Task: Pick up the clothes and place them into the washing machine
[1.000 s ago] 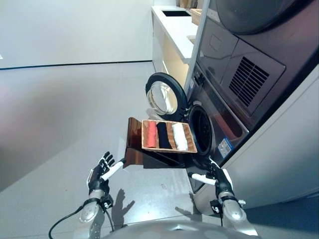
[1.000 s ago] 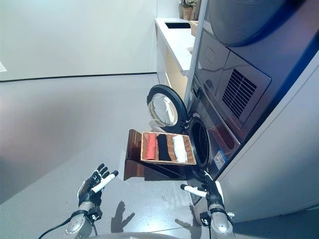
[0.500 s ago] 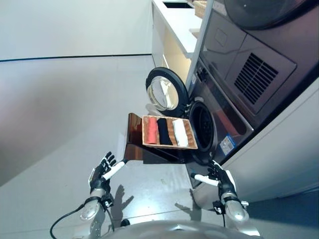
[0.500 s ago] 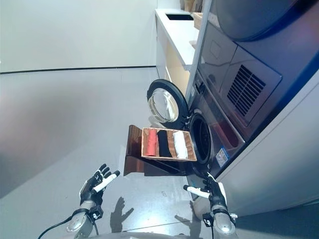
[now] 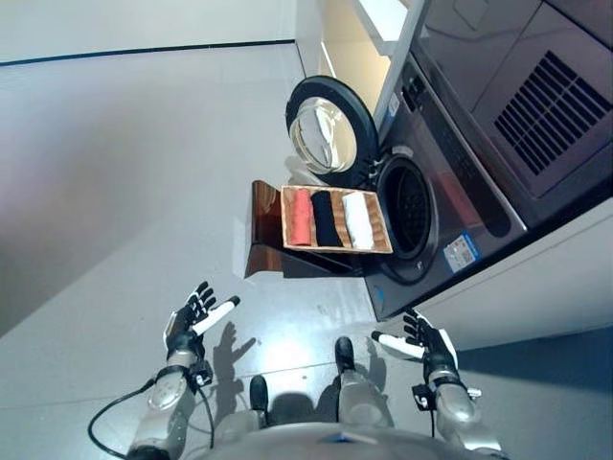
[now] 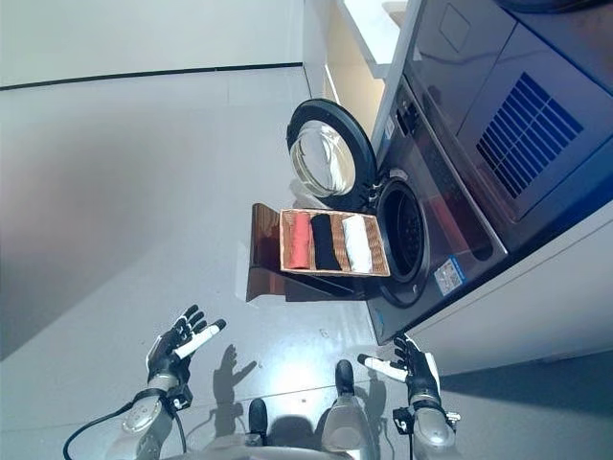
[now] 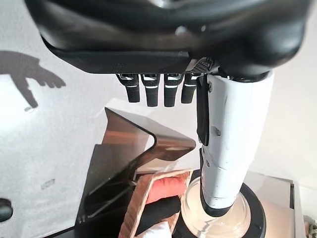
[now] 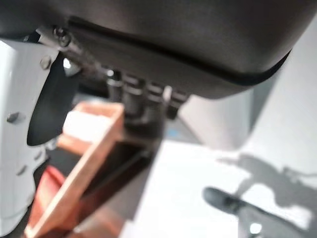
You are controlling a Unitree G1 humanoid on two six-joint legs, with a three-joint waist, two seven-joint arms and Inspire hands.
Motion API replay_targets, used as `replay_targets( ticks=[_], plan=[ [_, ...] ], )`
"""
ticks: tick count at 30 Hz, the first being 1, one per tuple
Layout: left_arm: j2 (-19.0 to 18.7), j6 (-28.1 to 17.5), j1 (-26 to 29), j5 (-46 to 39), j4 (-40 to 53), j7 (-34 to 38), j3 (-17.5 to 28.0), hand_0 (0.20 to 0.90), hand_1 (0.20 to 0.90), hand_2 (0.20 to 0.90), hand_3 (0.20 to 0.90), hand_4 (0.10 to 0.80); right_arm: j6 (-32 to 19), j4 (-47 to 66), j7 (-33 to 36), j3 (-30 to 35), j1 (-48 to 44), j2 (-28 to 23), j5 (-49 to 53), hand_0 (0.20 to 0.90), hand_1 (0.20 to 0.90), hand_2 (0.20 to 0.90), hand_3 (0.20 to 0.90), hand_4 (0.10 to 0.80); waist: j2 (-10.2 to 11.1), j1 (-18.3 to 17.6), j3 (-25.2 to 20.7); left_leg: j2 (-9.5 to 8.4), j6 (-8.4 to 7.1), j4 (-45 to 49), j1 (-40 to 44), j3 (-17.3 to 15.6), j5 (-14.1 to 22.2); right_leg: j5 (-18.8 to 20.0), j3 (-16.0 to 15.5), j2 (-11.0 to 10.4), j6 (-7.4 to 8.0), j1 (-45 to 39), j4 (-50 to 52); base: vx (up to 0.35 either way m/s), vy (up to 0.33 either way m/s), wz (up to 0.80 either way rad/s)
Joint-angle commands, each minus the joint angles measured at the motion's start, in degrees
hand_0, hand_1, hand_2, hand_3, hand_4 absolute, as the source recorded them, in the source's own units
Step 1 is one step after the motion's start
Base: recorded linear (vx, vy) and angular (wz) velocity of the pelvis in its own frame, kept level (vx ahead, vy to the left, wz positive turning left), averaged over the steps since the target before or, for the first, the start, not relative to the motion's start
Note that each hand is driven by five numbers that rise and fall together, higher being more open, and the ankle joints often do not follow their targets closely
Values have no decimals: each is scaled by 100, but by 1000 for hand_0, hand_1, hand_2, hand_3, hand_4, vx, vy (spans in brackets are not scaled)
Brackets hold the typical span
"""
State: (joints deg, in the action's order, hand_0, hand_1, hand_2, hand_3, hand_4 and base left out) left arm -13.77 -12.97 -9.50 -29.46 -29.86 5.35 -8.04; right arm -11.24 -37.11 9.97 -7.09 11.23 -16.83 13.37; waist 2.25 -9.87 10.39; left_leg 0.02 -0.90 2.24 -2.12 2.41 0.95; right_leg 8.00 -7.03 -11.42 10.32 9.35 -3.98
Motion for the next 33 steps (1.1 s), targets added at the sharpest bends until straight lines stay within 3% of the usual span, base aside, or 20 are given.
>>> replay_targets(
  ticks=[1, 2, 3, 10, 14, 18, 20, 21, 23, 25, 26, 27, 29, 31, 33],
  plan=[
    [-190, -480, 118, -45, 619, 58, 70, 900, 900, 900, 900, 800, -462, 550, 107, 52, -271, -136, 63, 900, 900, 900, 900, 800, 12, 7, -166, 110, -5, -478, 1879, -69, 1005, 643, -386, 149, 62, 874, 752, 168, -208, -9],
    [-100, -485, 215, -94, 520, 97, 8, 900, 900, 900, 900, 800, -491, 468, 149, -4, -360, -160, 50, 900, 900, 900, 900, 800, -32, 5, -221, 261, -121, -400, 1833, -81, 894, 538, -453, 224, -25, 889, 808, 129, -166, -24],
    [-95, -487, 219, -94, 516, 97, 8, 900, 900, 900, 900, 800, -495, 461, 149, -5, -366, -163, 51, 900, 900, 900, 900, 800, -43, 0, -228, 271, -126, -399, 1824, -78, 897, 531, -460, 230, -29, 898, 814, 128, -171, 1],
    [28, -583, 749, -292, 306, 260, -226, 900, 900, 900, 900, 800, -626, 408, 382, -104, -762, -361, 217, 900, 900, 900, 900, 800, -214, -40, -301, 895, -510, -5, 1503, 45, 215, 158, -509, 628, -256, 869, 881, 116, -179, 30],
    [70, -583, 923, -323, 195, 367, -280, 900, 900, 900, 900, 800, -690, 465, 429, -164, -781, -389, 337, 900, 900, 900, 900, 800, -208, -50, -256, 956, -597, 918, 1153, -9, -343, -136, -400, 883, -522, 672, 923, 130, -161, 27],
    [70, -563, 994, -350, 215, 371, -354, 900, 900, 900, 900, 800, -732, 415, 483, -140, -755, -424, 373, 900, 900, 900, 900, 800, 33, 133, -41, 777, -532, 2423, 298, -106, -820, -374, -274, 915, -781, 59, 788, 120, -186, 14],
    [70, -565, 1015, -359, 207, 378, -367, 900, 900, 900, 900, 800, -741, 431, 519, -114, -761, -428, 391, 900, 900, 900, 900, 800, 80, 187, 21, 755, -484, 2533, 46, -187, -782, -409, -247, 888, -779, -55, 754, 100, -77, -1],
    [57, -563, 1030, -335, 189, 438, -349, 900, 900, 900, 900, 800, -753, 436, 585, -87, -794, -428, 416, 900, 900, 900, 900, 800, 250, 324, 122, 667, -343, 2394, -617, -309, -525, -452, -140, 741, -739, -270, 672, 130, -27, 6],
    [44, -557, 1027, -330, 168, 494, -336, 900, 900, 900, 900, 800, -768, 396, 637, -102, -864, -422, 407, 900, 900, 900, 900, 800, 326, 455, 212, 769, -306, 2186, -1040, -348, -368, -526, -13, 687, -689, -427, 644, 182, 38, 21],
    [24, -556, 1003, -333, 116, 541, -298, 900, 900, 900, 900, 800, -764, 386, 676, -112, -916, -417, 408, 900, 900, 900, 900, 800, 277, 600, 244, 964, -372, 1348, -1238, -326, -479, -663, 127, 694, -612, -638, 627, 219, 117, -12],
    [24, -556, 1004, -333, 116, 541, -298, 900, 900, 900, 900, 800, -764, 386, 676, -111, -917, -417, 408, 900, 900, 900, 900, 800, 282, 610, 259, 963, -372, 1336, -1213, -337, -482, -663, 136, 692, -612, -653, 626, 330, 197, -44],
    [29, -547, 961, -315, 101, 546, -262, 900, 900, 900, 900, 800, -747, 348, 726, -100, -929, -430, 361, 900, 900, 900, 900, 800, 123, 742, 227, 1080, -520, 416, -1285, -133, -998, -782, 299, 763, -542, -875, 563, 346, 221, -41],
    [45, -558, 957, -309, 36, 561, -249, 900, 900, 900, 900, 800, -749, 302, 787, -77, -966, -429, 340, 900, 900, 900, 900, 800, 1, 866, 210, 1110, -681, -163, -1335, 28, -1402, -928, 471, 758, -466, -1149, 483, 387, 242, -46],
    [62, -571, 965, -315, 20, 572, -229, 900, 900, 900, 900, 800, -753, 295, 790, -34, -972, -420, 354, 900, 900, 900, 900, 800, -77, 906, 162, 1092, -742, -338, -1342, -124, -1506, -1051, 587, 685, -401, -1402, 423, 304, 210, -52],
    [60, -605, 982, -312, 33, 592, -233, 900, 900, 900, 900, 800, -740, 207, 766, -50, -1031, -385, 361, 900, 900, 900, 900, 800, -120, 944, 95, 1015, -659, -218, -1295, -248, -1362, -1166, 737, 547, -348, -1587, 399, 265, 246, -57]
  ],
)
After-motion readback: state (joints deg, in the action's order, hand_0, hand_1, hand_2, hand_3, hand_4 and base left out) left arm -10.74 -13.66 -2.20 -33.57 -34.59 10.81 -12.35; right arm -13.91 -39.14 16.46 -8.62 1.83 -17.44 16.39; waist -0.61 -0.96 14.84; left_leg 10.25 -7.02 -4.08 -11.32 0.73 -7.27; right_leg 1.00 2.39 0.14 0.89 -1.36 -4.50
